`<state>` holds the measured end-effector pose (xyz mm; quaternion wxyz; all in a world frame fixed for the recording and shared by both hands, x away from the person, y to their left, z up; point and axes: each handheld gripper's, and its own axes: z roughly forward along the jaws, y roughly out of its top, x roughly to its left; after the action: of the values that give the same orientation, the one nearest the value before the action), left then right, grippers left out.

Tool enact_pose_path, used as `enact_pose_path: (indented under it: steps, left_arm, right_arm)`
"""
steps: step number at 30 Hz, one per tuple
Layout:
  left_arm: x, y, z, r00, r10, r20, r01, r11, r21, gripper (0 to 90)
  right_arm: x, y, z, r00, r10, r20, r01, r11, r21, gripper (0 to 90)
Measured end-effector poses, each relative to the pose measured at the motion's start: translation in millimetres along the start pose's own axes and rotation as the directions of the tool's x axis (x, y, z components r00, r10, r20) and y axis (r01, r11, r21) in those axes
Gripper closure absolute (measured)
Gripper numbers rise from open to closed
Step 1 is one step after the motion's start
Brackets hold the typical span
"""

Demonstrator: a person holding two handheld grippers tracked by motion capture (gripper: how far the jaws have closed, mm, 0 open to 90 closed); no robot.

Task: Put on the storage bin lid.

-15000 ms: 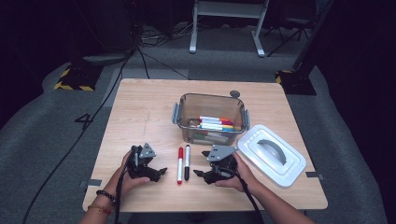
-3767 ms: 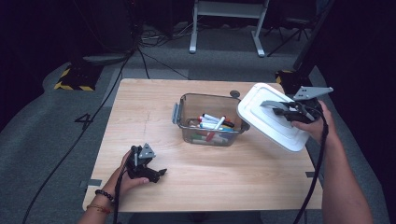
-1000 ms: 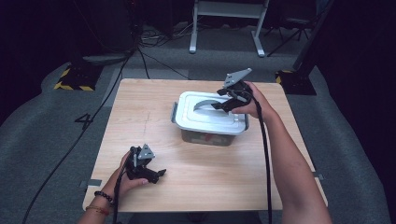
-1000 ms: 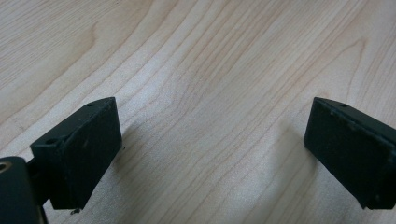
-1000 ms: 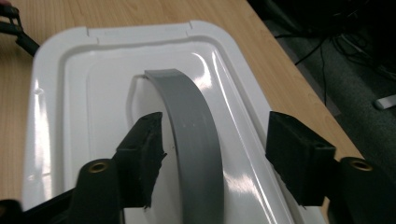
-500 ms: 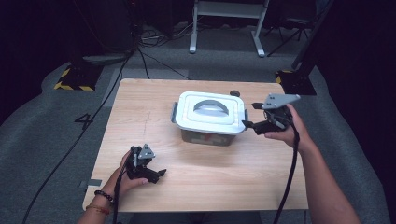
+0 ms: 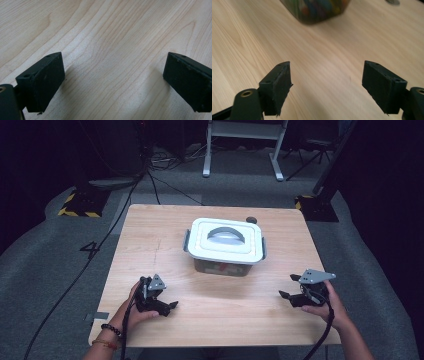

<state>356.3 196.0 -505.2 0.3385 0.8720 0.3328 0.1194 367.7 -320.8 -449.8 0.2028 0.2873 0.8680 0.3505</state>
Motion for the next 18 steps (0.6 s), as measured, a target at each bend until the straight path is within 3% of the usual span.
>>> enact_pose_path:
  steps: [5, 11, 18]
  left_arm:
    - [0.0, 0.0, 0.1, 1.0, 0.002, 0.0, -0.002, 1.0, -0.001, 4.2]
    - [0.0, 0.0, 0.1, 1.0, 0.001, 0.0, -0.001, 1.0, -0.001, 4.2]
    - [0.0, 0.0, 0.1, 1.0, 0.001, 0.0, -0.001, 1.0, -0.001, 4.2]
  right_arm:
    - [2.1, -25.6, 2.5, 0.9991, 0.041, -0.012, -0.04, 0.999, 0.028, 23.2]
    - [1.3, -47.2, 4.7, 0.9952, 0.097, 0.005, -0.098, 0.994, 0.044, 22.5]
    - [-0.8, -66.2, 1.9, 0.9858, 0.168, 0.013, -0.168, 0.985, 0.039, 21.3]
